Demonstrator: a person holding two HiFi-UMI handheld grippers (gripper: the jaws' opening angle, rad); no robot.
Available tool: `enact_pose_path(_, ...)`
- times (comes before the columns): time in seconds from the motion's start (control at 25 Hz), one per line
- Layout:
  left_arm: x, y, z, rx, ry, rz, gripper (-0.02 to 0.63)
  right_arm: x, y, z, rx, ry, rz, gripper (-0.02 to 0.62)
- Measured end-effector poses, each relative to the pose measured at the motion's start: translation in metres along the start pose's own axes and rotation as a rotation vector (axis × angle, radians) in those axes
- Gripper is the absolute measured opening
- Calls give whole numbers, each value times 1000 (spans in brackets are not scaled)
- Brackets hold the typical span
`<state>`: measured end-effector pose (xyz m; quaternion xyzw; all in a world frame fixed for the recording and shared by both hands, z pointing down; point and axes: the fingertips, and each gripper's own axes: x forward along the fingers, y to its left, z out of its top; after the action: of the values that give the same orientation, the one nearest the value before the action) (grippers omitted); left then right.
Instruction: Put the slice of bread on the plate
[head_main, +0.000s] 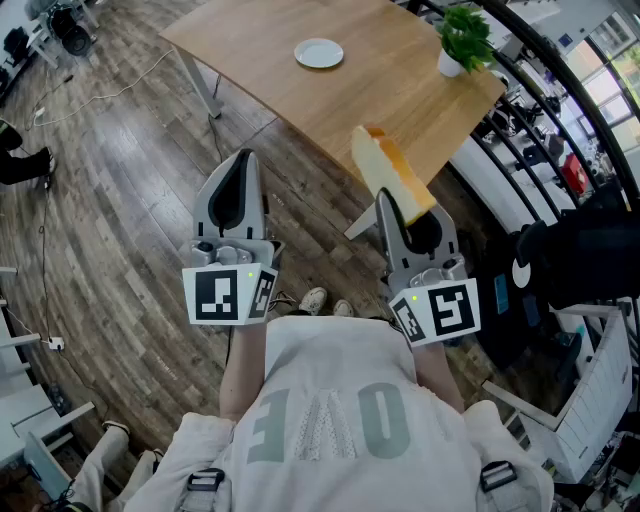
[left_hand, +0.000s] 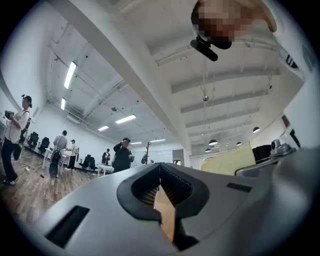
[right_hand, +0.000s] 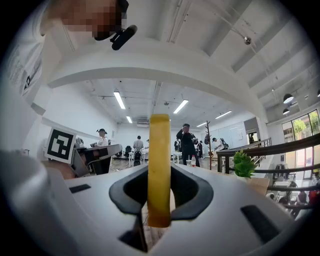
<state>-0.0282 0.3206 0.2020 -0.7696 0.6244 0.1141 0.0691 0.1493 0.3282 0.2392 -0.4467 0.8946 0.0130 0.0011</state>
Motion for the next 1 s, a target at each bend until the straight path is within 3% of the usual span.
enact_pose_path(0.24, 7, 33, 0, -22, -8, -1, 9, 23, 12, -2, 0, 10, -17, 94)
enact_pose_path(0.4, 6, 58, -2, -82, -5, 3, 9, 23, 19, 1, 2, 22, -57, 94)
enact_pose_path(0.56, 24, 76, -15, -126, -5, 9, 9, 17, 8, 3, -29, 12, -140, 94)
enact_pose_path(0.68, 27, 80, -33, -141, 30, 3, 9, 13, 1, -15, -22, 67, -165, 94)
enact_pose_path(0.8, 51, 94, -37, -185, 6, -3, 9, 29, -15, -18, -11, 58, -192, 94)
enact_pose_path(1.0, 122, 112, -38, -120, -64, -19, 9, 90, -60, -16, -98, -6, -210, 94)
